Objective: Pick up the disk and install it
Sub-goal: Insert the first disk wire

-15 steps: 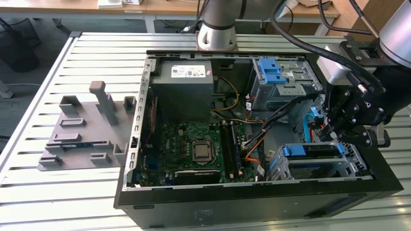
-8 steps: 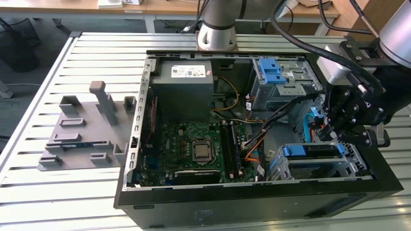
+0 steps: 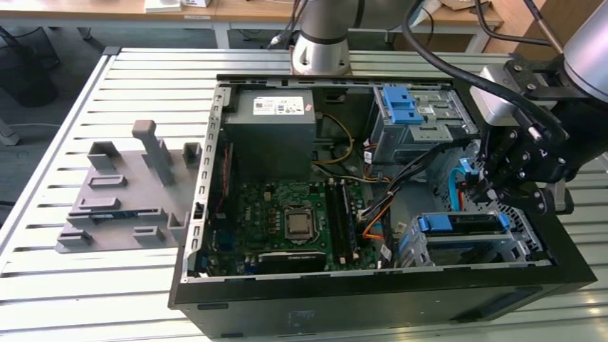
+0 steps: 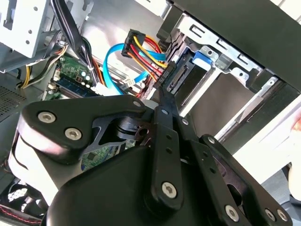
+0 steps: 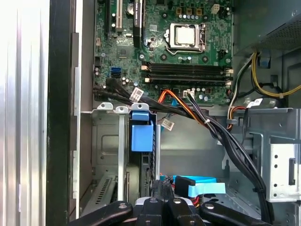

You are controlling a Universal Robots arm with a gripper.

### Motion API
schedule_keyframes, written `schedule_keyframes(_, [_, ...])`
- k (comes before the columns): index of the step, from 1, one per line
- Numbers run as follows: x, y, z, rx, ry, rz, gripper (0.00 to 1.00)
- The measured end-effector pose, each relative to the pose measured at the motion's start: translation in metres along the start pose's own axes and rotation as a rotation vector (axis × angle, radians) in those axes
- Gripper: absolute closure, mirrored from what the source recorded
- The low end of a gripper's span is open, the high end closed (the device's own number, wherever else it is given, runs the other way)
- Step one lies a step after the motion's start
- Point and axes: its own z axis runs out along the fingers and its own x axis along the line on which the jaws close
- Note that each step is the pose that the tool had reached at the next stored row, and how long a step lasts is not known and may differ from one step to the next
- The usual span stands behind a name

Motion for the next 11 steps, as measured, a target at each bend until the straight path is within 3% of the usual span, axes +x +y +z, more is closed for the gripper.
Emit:
schedule_keyframes(3, [-0.0004, -0.0028, 0.0, 0.0, 0.0001, 0.0, 0.89])
schedule_keyframes(11, [-0.0007, -0.0028, -0.0032, 0.0, -0.0003, 0.0, 0.89])
